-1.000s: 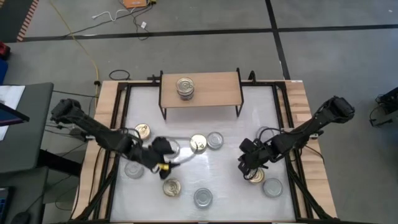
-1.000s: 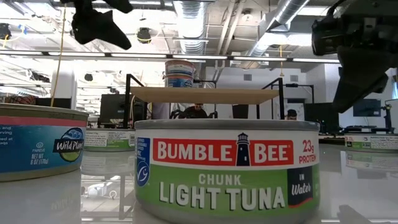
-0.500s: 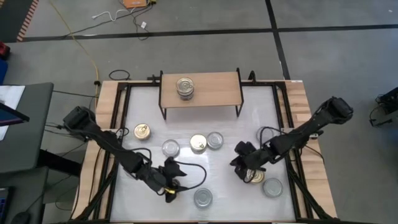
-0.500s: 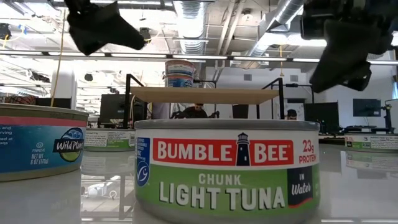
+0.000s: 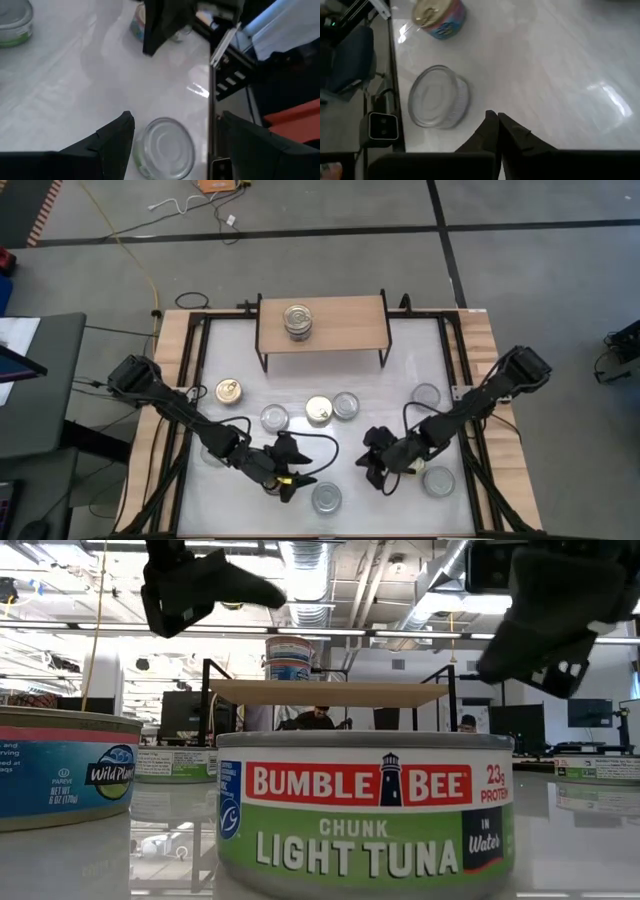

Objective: Stack canned seafood by type on shelf
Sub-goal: Put the green white tuna can on the shelf

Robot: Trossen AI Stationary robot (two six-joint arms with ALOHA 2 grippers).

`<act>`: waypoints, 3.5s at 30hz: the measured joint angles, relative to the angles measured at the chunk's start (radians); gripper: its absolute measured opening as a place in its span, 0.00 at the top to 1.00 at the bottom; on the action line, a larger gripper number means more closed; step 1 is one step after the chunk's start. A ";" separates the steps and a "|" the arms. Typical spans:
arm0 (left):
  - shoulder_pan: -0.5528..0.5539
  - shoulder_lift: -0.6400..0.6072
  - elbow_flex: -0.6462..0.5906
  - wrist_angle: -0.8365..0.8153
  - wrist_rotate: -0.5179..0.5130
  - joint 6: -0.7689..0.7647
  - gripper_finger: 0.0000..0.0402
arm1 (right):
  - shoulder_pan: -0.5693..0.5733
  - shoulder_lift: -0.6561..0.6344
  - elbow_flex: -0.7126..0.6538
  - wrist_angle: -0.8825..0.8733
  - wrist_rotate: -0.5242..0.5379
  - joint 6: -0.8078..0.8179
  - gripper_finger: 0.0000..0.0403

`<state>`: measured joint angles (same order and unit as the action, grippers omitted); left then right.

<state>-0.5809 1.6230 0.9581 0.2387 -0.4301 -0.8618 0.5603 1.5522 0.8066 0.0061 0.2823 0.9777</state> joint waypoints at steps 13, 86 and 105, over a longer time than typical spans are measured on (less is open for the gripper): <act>0.011 -0.010 0.000 -0.060 -0.003 0.091 0.30 | -0.069 0.275 0.295 -0.001 -0.288 -0.164 0.96; 0.202 0.195 0.239 -0.170 -0.048 -0.022 0.32 | -0.113 -0.619 -0.318 -0.330 0.079 0.112 0.90; 0.244 0.289 0.291 -0.171 -0.048 -0.127 0.32 | -0.098 -0.434 -0.317 -0.186 0.078 0.074 0.82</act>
<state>-0.3372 1.9118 1.2495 0.0677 -0.4778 -0.9885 0.4622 1.1178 0.4892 -0.1800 0.3601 1.0521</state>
